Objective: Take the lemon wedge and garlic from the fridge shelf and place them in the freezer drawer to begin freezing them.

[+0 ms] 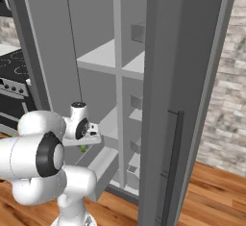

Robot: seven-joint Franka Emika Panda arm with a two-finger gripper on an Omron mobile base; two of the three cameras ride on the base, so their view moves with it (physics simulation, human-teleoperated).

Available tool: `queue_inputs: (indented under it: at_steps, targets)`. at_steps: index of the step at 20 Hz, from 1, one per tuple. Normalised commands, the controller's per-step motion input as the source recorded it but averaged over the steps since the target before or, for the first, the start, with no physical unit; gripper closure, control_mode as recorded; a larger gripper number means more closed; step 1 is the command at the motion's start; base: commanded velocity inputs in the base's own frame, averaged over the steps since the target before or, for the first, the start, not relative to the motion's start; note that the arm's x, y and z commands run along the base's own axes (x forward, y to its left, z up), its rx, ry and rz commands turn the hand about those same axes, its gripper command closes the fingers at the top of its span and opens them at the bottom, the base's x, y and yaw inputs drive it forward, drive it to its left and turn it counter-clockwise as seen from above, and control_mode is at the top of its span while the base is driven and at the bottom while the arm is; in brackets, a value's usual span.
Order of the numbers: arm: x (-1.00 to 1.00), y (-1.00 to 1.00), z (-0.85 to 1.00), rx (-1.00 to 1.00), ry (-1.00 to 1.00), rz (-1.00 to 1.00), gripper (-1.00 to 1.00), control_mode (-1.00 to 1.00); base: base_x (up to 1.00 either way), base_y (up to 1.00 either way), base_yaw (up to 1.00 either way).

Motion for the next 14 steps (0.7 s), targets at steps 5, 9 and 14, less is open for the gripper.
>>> queue_inputs:
  at_steps: [5, 9, 14]
  targets:
    - [0.05, 0.0, -0.92, 0.0, -0.03, 0.0, 1.0, -1.0, 0.0, 0.0, 0.0]
    - [0.09, 0.0, -0.56, 0.02, -0.12, 0.0, 1.0, -1.0, 0.0, 0.0, 0.0]
    - [0.22, 0.0, -0.56, 0.02, -0.14, 0.0, 1.0, -1.0, 0.0, 0.0, 0.0]
